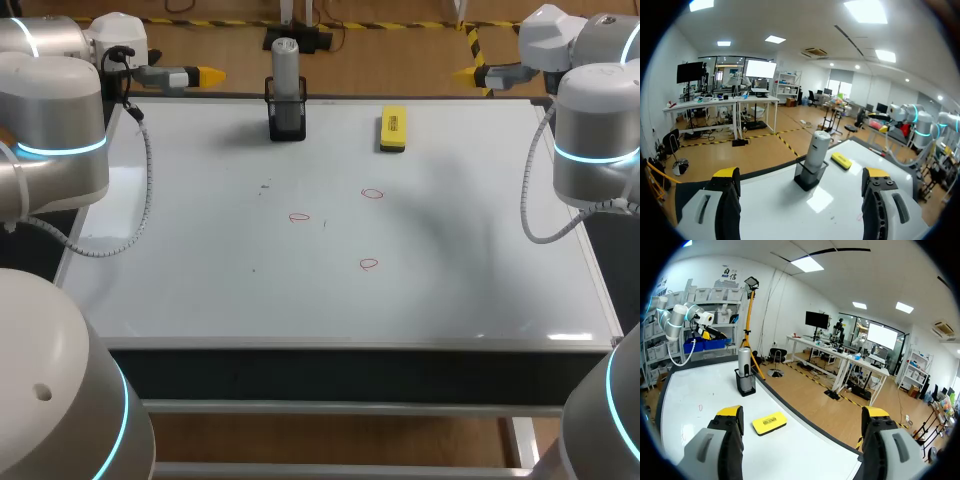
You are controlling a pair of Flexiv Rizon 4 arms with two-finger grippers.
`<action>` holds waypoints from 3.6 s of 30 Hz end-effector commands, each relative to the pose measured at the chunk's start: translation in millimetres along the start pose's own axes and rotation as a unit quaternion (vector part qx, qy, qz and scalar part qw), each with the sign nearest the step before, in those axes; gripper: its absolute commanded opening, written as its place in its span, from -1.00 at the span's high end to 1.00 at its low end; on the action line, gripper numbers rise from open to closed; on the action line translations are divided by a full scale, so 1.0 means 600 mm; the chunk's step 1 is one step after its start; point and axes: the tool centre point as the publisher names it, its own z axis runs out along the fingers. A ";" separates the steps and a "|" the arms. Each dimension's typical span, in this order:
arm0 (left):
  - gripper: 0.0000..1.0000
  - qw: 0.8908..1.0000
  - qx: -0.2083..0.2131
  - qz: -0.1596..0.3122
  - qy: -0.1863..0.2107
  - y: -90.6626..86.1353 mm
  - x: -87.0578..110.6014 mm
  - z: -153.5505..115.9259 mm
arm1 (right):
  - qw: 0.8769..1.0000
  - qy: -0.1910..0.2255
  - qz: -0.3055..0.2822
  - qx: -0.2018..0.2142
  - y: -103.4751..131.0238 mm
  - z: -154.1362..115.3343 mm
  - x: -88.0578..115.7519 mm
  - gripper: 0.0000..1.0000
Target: Pick up the inspection probe, press it on each red-marked spot on the whiteboard one by one, put down the probe, pick up the eraser, and wipe off all the red marks.
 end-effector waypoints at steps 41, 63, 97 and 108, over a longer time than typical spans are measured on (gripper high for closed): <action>-1.00 0.880 0.129 0.150 0.432 -0.003 0.107 0.251 | 1.000 0.000 0.000 0.001 0.000 0.000 -0.001 -1.00; -1.00 0.899 0.118 0.131 0.400 -0.013 0.125 0.336 | 1.000 0.000 0.000 0.001 0.000 0.000 -0.001 -1.00; 0.03 0.909 0.119 0.121 0.380 0.004 0.140 0.331 | 1.000 0.000 0.000 0.001 0.000 0.000 -0.001 -1.00; 1.00 0.907 0.122 0.127 0.383 0.004 0.141 0.327 | 1.000 0.000 0.000 0.001 0.000 0.000 -0.001 -1.00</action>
